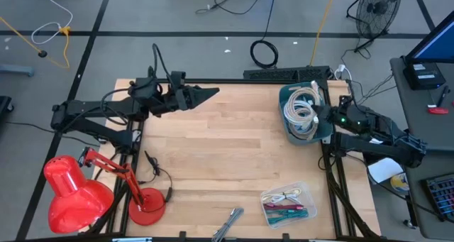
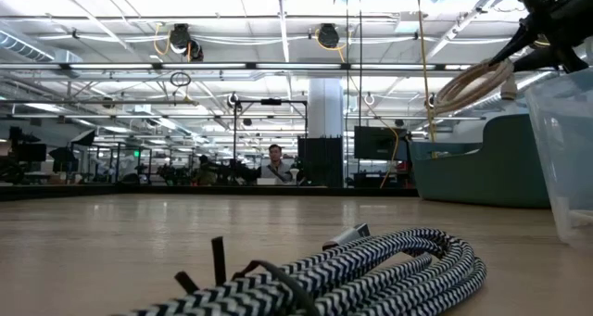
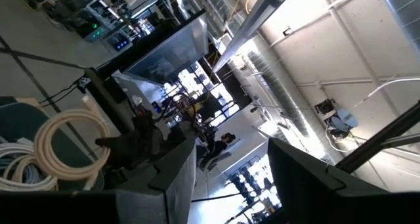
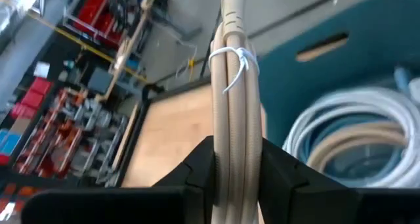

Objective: Pick & Place USB Port
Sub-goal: Put the light brown hdmi cable into the blue bin

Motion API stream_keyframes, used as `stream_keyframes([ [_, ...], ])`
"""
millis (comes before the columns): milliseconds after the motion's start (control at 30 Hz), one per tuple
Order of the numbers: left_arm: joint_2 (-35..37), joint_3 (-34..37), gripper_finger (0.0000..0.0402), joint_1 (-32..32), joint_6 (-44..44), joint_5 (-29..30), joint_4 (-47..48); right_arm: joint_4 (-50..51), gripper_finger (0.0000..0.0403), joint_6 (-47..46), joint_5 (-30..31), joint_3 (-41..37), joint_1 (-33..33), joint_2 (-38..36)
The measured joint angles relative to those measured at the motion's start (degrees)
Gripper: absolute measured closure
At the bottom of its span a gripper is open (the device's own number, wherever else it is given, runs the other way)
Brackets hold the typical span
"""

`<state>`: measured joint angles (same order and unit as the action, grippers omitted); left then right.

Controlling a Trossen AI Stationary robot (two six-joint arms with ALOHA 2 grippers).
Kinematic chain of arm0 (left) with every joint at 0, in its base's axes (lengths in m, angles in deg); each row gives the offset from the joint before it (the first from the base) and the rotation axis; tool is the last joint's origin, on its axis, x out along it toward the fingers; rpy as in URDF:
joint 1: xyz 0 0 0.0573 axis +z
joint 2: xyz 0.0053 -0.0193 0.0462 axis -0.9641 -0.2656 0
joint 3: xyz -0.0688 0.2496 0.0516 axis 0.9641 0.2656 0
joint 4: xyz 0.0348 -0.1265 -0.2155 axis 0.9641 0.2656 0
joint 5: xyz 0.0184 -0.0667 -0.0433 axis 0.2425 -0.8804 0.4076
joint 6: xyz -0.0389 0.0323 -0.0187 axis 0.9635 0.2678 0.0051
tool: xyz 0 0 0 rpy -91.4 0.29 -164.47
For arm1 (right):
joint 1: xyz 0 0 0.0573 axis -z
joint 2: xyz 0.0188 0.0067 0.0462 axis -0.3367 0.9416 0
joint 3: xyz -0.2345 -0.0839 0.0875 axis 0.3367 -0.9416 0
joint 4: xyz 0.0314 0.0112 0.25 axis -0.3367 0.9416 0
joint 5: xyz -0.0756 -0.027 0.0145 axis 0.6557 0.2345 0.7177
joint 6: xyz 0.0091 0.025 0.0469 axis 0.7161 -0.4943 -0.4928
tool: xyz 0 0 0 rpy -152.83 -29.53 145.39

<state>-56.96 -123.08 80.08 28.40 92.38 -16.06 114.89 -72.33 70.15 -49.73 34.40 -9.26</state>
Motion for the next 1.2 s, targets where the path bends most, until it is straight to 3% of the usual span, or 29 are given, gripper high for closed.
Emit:
stream_keyframes([
  [367,0.0,0.0,0.0211,-4.6,-2.1,1.9,0.0,10.9,0.0336,2.6,-1.2,0.0,0.0,0.1],
  [733,0.0,0.0,0.0211,-4.7,-2.9,2.4,0.1,11.6,0.0336,9.9,-3.1,-0.6,0.0,0.1],
  [1000,0.0,0.0,0.0211,-4.7,-2.9,2.9,0.0,6.3,0.0336,8.8,-9.8,-6.2,0.0,-0.1],
  [1200,0.0,0.0,0.0211,-4.7,-2.9,2.9,0.1,4.9,0.0336,7.3,-10.4,-7.5,-0.1,-0.1],
])
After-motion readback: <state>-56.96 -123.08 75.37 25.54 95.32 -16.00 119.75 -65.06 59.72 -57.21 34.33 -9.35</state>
